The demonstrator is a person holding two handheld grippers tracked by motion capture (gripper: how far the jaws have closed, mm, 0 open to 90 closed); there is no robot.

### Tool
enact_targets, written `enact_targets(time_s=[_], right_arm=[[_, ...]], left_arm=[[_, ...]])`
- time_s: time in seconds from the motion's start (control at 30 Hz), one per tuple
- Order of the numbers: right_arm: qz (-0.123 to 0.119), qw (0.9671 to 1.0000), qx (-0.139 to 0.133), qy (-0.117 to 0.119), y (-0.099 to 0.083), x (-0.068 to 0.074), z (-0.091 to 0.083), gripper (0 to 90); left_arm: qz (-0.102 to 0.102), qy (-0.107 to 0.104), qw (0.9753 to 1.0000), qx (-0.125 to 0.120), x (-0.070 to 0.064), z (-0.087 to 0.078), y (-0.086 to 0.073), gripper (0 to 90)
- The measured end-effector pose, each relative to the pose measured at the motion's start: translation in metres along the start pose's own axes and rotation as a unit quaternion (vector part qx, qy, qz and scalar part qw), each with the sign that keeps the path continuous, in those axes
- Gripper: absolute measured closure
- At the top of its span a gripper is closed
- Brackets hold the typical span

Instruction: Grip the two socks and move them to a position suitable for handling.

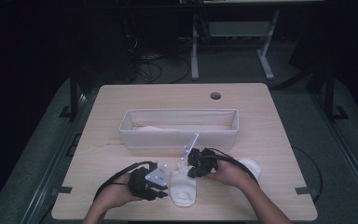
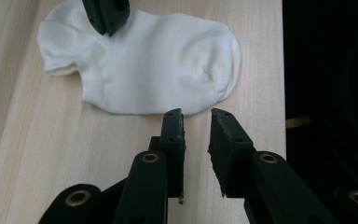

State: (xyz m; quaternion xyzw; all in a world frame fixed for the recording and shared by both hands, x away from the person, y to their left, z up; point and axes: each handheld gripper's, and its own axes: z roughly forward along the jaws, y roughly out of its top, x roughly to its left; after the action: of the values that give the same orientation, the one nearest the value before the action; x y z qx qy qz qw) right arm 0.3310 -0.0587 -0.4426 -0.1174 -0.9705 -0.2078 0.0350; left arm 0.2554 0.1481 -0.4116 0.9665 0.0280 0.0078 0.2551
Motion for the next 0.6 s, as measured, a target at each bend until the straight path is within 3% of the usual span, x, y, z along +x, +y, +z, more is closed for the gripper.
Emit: enact_targets(time_s=[0.07,0.27,0.47,0.6], right_arm=[[0.001,0.9999,-0.015,0.007,0.0,0.001,-0.004,77.0],[0.007,0.9984,-0.054,-0.015,-0.011,0.002,-0.029,63.0],[0.028,0.9977,-0.05,-0.037,-0.034,-0.002,-0.047,54.6],[0.039,0.9969,-0.046,-0.051,-0.049,-0.005,-0.059,53.9]], left_arm=[[-0.002,0.001,1.0,-0.001,0.0,0.0,0.0,73.8],[-0.006,0.005,1.0,0.001,0.001,0.0,-0.003,70.1],[-0.013,0.008,0.9999,0.002,0.002,0.0,-0.005,67.2],[-0.02,0.01,0.9997,-0.002,0.003,-0.001,-0.007,65.8]])
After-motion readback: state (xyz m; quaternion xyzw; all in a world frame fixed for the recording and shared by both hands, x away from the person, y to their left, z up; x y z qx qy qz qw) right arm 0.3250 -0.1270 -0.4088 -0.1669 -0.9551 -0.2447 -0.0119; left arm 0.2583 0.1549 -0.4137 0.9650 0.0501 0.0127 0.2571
